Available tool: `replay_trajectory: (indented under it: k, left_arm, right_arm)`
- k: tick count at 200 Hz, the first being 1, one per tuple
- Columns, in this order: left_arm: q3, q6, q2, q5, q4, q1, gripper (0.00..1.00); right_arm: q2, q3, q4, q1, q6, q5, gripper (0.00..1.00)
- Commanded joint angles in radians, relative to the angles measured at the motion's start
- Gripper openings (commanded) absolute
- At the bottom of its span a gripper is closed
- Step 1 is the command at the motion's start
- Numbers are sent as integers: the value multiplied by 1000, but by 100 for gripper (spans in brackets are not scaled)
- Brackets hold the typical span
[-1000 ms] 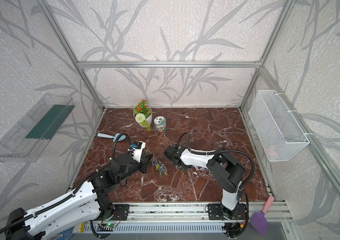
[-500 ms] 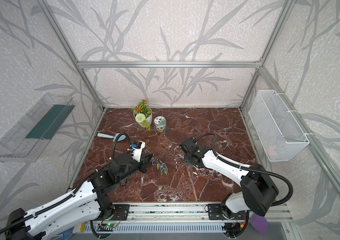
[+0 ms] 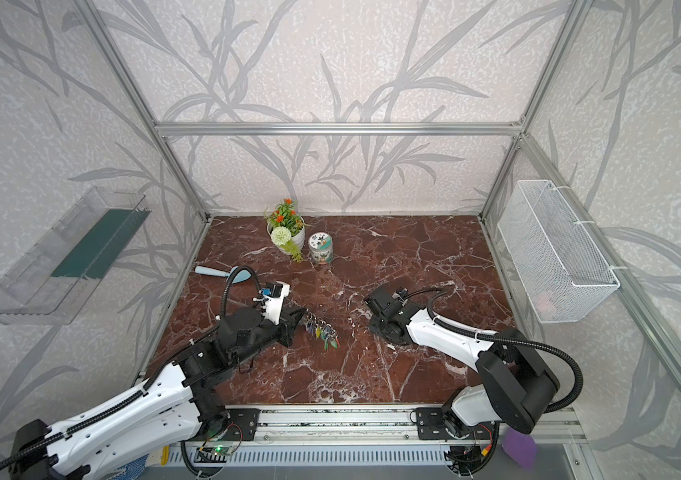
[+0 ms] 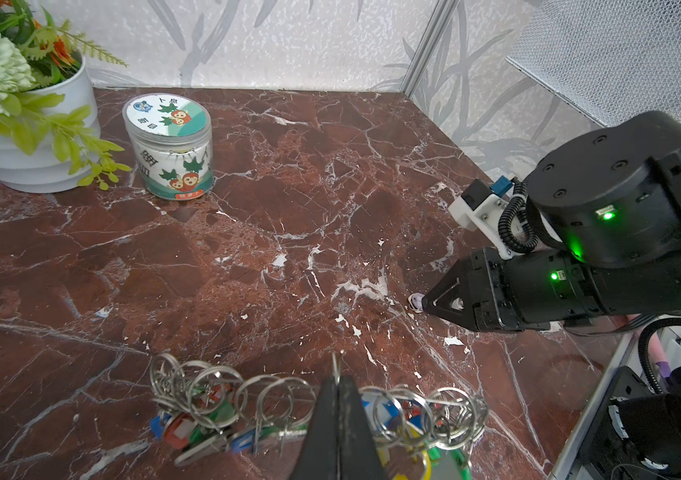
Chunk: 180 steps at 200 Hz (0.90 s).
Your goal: Put the keys on the keyring
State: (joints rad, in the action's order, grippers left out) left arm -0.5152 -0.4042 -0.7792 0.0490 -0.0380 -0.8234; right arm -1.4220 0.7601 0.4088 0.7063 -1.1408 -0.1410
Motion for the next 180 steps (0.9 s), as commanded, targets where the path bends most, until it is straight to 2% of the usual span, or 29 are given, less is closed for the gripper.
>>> replay_trajectory:
  k: [1,78,124,180]
  left_arm:
    - [-25,-11,25,-5,62,4,0]
    - [-26,-7,16,-5,67,4,0]
    - [-25,-7,16,-3,68,4,0]
    - [-25,-4,12,-4,69,4,0]
  right_arm:
    - [-19,5,-20,-7,-37,-24,28]
    - [-74,-8,-63,-33,-39,-21,26]
    - [-93,-13,-81,-46,-27,-26,21]
    - [-104,-14,-81,-54,-22,-12,21]
